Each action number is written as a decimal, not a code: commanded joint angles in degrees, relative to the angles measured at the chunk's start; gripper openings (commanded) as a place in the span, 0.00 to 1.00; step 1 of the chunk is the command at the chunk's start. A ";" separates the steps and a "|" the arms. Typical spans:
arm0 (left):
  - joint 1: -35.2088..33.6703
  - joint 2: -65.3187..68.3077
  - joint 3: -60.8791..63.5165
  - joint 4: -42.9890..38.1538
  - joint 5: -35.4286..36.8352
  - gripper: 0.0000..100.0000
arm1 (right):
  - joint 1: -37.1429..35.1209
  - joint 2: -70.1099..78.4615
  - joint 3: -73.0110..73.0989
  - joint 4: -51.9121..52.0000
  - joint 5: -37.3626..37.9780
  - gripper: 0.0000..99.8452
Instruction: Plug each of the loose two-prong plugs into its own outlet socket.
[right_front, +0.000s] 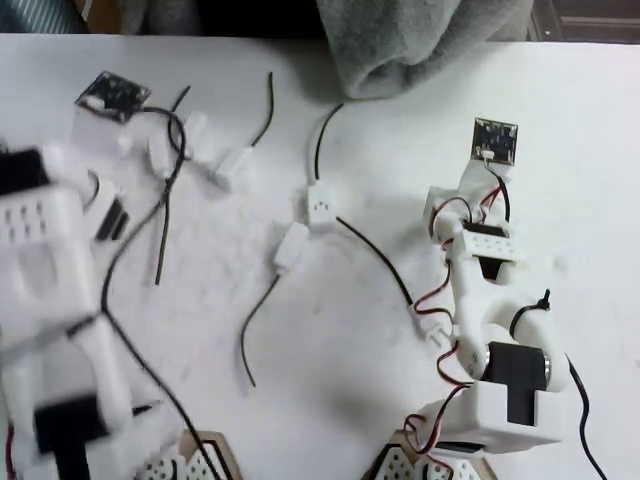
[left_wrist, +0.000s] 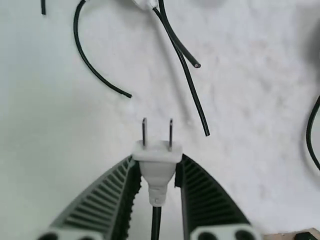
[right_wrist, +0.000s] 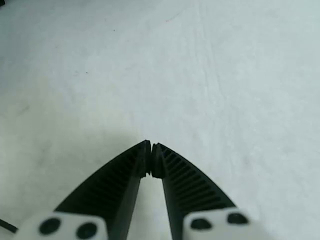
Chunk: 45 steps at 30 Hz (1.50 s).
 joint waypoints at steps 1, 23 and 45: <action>-0.22 -20.62 13.01 -7.21 0.53 0.02 | -0.66 -0.40 -2.64 -0.22 -0.09 0.02; 39.25 -86.64 62.15 -41.49 31.91 0.02 | -0.66 -0.40 -2.64 0.04 -0.09 0.02; 41.54 -86.29 86.24 -74.99 38.42 0.02 | -15.69 -29.32 -13.89 22.11 15.65 0.02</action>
